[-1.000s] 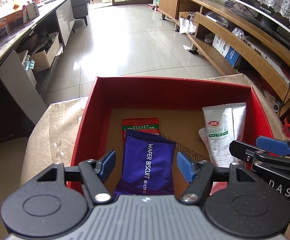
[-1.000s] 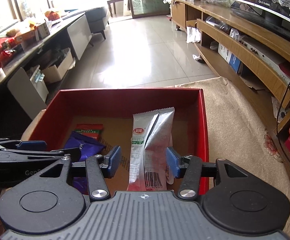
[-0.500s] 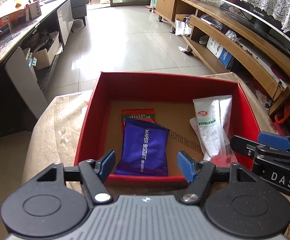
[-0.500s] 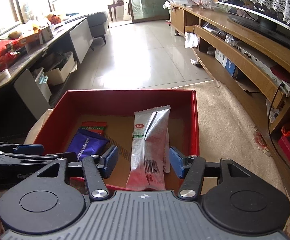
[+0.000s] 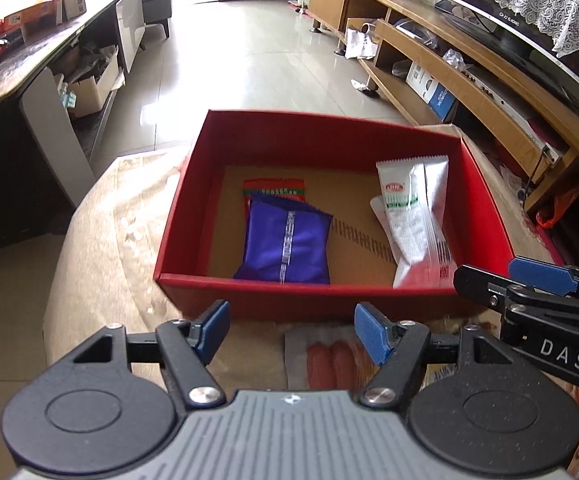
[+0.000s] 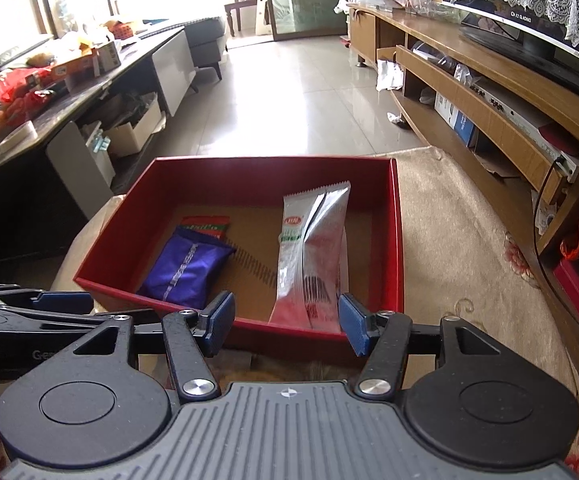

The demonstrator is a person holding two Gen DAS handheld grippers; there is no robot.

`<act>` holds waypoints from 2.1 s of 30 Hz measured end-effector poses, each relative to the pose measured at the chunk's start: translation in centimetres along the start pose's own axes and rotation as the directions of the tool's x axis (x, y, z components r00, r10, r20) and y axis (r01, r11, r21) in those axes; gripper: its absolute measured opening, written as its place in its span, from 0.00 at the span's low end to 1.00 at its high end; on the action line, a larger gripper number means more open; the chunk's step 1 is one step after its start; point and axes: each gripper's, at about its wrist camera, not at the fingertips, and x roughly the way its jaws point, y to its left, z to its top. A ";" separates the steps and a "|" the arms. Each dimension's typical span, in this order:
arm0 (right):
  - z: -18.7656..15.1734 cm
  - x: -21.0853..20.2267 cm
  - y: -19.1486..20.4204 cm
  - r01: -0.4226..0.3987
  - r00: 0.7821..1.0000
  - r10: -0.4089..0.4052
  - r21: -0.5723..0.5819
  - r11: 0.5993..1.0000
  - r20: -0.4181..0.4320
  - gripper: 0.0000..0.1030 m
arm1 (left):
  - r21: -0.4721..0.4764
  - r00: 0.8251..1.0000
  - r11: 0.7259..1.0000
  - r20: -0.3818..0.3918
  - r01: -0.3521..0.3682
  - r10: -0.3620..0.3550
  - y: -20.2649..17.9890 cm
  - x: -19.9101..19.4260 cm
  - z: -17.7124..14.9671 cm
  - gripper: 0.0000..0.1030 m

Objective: Organize snacks
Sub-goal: 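Open both tools to release the packets in the box and withdraw, then grasp the round cake bun with the left tool while the right tool grasps the red spicy-strip bag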

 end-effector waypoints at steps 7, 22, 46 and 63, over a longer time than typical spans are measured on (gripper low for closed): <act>-1.1 -0.5 0.0 0.003 1.000 -0.003 -0.003 1.000 -0.019 0.63 | 0.018 0.999 1.000 -0.031 -0.008 0.009 0.1 -0.2 -2.2 0.63; -3.7 -3.0 0.2 -0.019 0.999 0.019 -0.013 1.000 -0.038 0.69 | -0.029 0.991 0.999 -0.133 -0.028 0.024 0.7 0.2 -7.3 0.70; -9.1 0.5 -4.3 -0.004 0.968 0.015 0.046 0.999 -0.249 0.73 | -0.053 0.984 0.997 -0.174 -0.052 0.042 0.6 0.9 -8.3 0.78; -10.9 -1.1 -0.3 0.034 0.968 -0.038 -0.020 0.999 -0.249 0.75 | -0.116 0.986 0.993 -0.169 -0.027 0.008 1.9 0.9 -8.0 0.78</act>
